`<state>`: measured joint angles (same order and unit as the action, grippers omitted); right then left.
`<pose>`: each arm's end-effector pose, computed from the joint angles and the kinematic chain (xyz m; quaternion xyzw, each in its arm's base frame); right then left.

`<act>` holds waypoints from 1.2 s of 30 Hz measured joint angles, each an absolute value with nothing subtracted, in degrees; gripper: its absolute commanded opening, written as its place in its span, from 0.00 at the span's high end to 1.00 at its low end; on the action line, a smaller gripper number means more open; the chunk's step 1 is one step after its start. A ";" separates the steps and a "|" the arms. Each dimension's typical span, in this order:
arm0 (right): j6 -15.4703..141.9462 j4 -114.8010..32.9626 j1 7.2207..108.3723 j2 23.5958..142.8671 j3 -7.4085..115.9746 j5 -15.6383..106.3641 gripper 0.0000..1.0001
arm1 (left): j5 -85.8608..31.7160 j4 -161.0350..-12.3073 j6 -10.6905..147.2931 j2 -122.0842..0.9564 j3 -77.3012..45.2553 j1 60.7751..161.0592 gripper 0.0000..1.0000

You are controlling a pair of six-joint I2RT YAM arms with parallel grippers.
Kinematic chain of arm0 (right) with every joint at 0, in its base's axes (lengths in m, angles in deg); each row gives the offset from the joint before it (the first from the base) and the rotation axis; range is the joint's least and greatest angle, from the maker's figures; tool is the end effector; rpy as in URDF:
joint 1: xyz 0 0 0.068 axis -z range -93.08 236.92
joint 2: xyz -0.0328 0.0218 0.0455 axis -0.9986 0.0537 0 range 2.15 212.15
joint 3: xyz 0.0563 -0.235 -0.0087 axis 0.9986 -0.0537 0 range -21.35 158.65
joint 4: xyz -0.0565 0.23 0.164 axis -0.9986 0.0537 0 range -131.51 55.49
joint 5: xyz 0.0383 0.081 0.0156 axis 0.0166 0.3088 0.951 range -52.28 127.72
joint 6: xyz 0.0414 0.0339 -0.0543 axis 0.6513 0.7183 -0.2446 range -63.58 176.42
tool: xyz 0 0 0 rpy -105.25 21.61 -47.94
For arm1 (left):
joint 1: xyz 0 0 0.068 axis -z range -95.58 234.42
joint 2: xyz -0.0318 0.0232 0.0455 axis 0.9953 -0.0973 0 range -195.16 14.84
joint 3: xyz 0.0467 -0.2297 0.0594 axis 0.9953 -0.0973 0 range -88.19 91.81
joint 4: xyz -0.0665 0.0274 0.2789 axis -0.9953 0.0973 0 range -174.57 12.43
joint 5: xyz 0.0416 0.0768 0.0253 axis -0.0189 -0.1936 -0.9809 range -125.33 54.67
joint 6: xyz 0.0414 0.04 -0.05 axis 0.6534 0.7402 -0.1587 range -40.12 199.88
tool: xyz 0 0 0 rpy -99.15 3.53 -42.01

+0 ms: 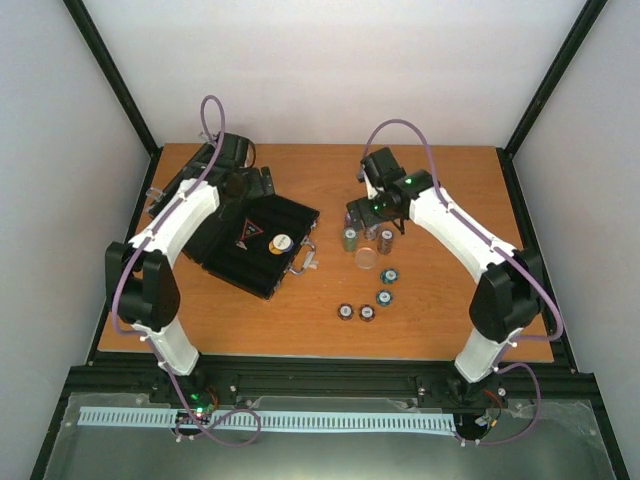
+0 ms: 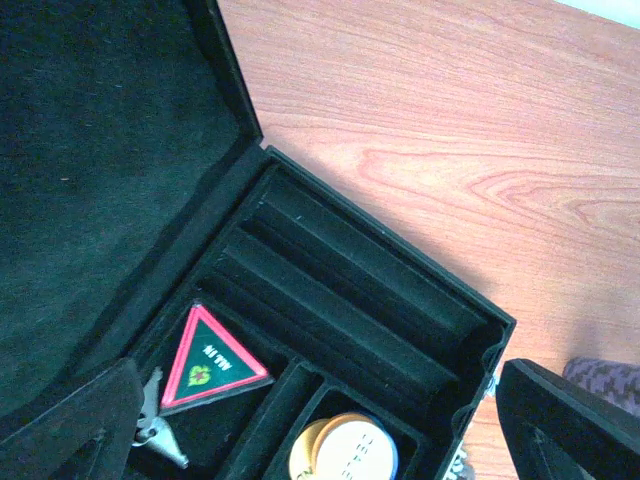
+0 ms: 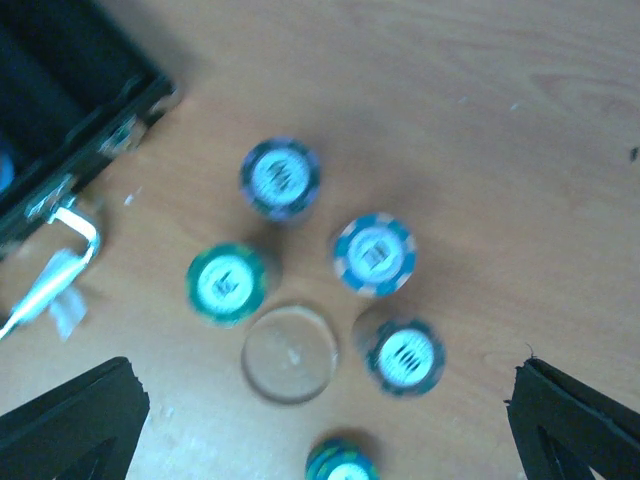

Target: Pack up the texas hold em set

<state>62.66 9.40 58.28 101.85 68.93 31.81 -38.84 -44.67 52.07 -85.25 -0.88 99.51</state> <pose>0.3603 0.1892 0.2363 -0.1746 0.9496 0.0290 0.2588 0.4106 -0.1066 0.2296 -0.1146 0.9401 -0.0900 0.3082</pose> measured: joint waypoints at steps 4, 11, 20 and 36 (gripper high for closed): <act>62.97 11.50 54.85 97.98 64.43 32.36 0.00 | -40.24 -43.38 53.64 -81.51 -3.55 99.51 0.00; 64.02 13.20 52.79 93.94 56.21 33.75 0.00 | -40.77 -41.78 54.73 -79.90 -8.08 99.51 0.00; 66.38 10.97 52.09 93.48 48.62 38.65 0.04 | -40.70 -41.15 54.95 -78.96 -9.32 99.51 0.00; 76.63 2.04 51.35 99.32 45.10 36.81 0.10 | -39.91 -40.78 55.81 -76.68 -11.90 99.51 0.00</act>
